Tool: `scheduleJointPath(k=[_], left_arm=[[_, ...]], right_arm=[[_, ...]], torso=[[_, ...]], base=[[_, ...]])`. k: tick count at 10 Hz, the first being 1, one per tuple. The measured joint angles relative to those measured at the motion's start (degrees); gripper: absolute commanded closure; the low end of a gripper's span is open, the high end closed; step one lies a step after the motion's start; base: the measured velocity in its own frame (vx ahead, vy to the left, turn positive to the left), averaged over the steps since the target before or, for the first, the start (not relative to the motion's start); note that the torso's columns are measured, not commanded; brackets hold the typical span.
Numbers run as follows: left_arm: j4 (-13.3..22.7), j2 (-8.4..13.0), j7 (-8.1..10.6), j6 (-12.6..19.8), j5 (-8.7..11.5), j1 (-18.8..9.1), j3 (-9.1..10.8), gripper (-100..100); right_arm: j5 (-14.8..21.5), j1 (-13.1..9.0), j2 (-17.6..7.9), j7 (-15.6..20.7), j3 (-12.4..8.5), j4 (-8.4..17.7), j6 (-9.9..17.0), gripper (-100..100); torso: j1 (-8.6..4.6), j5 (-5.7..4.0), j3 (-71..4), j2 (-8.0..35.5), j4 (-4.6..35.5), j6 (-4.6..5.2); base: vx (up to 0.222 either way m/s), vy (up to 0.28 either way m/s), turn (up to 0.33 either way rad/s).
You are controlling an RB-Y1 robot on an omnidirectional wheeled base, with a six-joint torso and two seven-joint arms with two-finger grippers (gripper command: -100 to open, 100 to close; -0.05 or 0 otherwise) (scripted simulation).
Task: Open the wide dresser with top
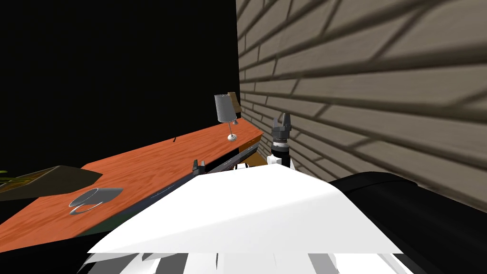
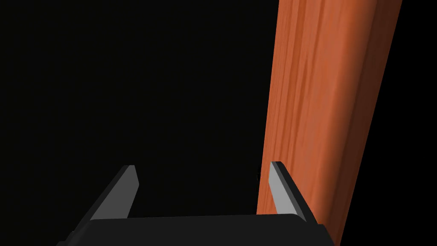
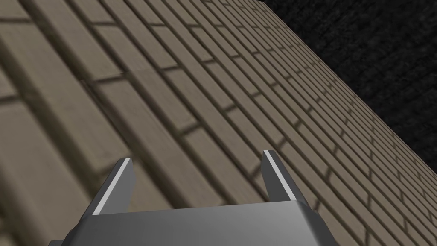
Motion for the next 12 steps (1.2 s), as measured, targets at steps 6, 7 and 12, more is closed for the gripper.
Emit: scheduleJointPath(k=[6,7,12], left_arm=[[7.69,-1.94,0.42,-2.65,1.07,-0.78,1.13,-100],[8.96,-2.58,0.39,-3.03,1.22,-1.11,1.26,-100],[10.01,-4.17,0.55,-3.03,1.46,-0.65,1.26,-100]], right_arm=[[0.0,-0.01,-0.01,0.0,-0.01,0.0,0.0,0],[0.0,0.0,0.0,0.0,0.0,0.0,0.0,0],[0.0,-0.01,-0.01,0.0,-0.01,0.0,0.0,0]], torso=[[-0.03,0.33,0.12,0.08,-0.07,0.22],[-0.12,0.32,0.1,0.01,-0.08,0.23],[0.07,0.25,0.15,0.12,-0.02,0.14]], base=[[0.057,-0.053,0.02],[0.063,-0.086,0.023],[0.011,-0.019,0.011]])
